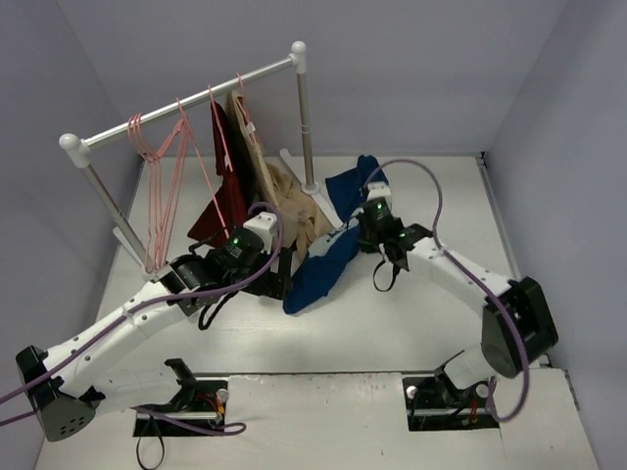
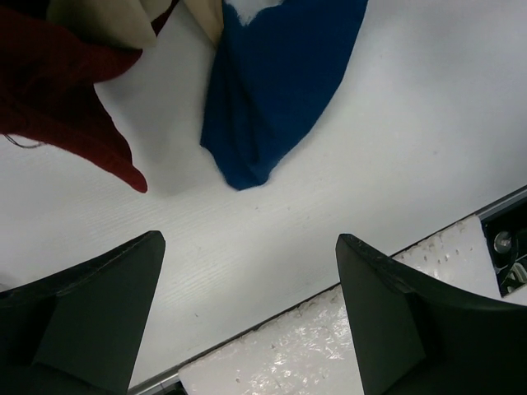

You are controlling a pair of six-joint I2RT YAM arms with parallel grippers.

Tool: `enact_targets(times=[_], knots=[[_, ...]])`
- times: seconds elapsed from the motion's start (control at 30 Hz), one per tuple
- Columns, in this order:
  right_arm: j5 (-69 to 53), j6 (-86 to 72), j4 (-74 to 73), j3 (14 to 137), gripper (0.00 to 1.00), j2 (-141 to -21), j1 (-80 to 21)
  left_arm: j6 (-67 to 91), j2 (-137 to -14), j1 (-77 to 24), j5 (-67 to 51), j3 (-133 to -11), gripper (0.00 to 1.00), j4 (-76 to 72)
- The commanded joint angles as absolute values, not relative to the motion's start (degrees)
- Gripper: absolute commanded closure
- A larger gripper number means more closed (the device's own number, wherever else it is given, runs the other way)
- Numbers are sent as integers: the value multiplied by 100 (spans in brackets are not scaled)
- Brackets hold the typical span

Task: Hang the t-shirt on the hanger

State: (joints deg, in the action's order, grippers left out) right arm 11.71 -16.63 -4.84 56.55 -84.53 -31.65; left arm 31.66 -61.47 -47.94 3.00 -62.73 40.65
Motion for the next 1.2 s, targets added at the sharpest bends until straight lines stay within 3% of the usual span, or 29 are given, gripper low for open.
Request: enact_targets(times=[0.0,0.1,0.37,0.57,0.73,0.93,1.17], knots=[[1547,-1389,-2125,7696,100,-7690,-3234,2922,-6226,-4808,517,-7076,19,3963],[1487,-1473,-2651,8273,100,-7669,-3270,2754,-6357,-4808,571,-7426,19,4017],[1374,-2106,-2834,7071,100,-7918,-3261,3004,-6965,-4826,296,-7598,20,3958],[1570,-2143,-2830,6956,100,-8189,-3240,3340,-7529,-5368,278,-7636,20,3525],[1451,-2077,-2830,7082,100,-8398,-3064,3815,-8144,-5807,722,-7356,20,2558],[692,-1960,-2816,7120,100,-8712,-2419,3962,-8855,-6188,1299,-6409,20,248],[225,-1928,-2807,7307,100,-8932,-1942,4013,-9779,-6255,1414,-6654,20,-456]])
